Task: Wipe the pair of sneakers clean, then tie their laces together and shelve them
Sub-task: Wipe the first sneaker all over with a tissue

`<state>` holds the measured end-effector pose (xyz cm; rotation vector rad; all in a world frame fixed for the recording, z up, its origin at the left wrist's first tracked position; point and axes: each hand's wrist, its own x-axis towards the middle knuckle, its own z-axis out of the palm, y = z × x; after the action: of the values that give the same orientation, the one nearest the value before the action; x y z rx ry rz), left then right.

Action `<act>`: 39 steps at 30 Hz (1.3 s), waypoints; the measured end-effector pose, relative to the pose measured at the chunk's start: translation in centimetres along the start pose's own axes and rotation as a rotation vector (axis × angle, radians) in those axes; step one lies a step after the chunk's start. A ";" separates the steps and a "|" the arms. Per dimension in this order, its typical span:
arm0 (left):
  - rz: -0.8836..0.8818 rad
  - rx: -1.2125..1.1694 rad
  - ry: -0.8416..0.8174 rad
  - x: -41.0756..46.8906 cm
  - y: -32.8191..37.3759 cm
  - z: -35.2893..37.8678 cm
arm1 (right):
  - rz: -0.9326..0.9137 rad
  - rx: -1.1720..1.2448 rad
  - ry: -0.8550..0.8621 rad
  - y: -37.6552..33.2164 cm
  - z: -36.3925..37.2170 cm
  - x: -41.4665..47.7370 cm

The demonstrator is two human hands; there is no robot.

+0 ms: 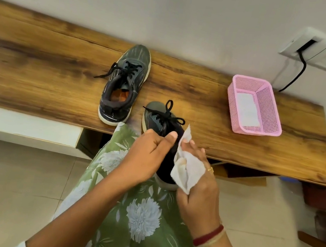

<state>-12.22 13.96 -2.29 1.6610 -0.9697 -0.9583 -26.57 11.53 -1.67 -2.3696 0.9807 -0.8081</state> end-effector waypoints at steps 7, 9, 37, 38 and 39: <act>-0.042 0.074 -0.008 -0.9 -1.3 1.0 | 0.054 0.010 -0.066 -0.5 1.4 -2.6; -0.043 0.066 -0.039 -0.8 -1.3 0.5 | 0.205 0.206 -0.003 -1.0 1.5 -1.8; 0.146 0.109 -0.197 2.9 -0.6 1.0 | 0.489 0.562 0.635 -1.6 -0.5 0.8; 0.097 0.061 -0.225 3.3 -0.4 1.1 | 0.485 0.543 0.618 -1.3 -0.3 0.7; 0.049 0.035 -0.267 3.6 -0.2 1.3 | 0.492 0.542 0.596 -1.2 0.0 0.7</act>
<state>-11.98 10.28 -3.35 1.5557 -1.2050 -1.1552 -25.59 11.79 -0.75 -1.3664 1.2907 -1.3888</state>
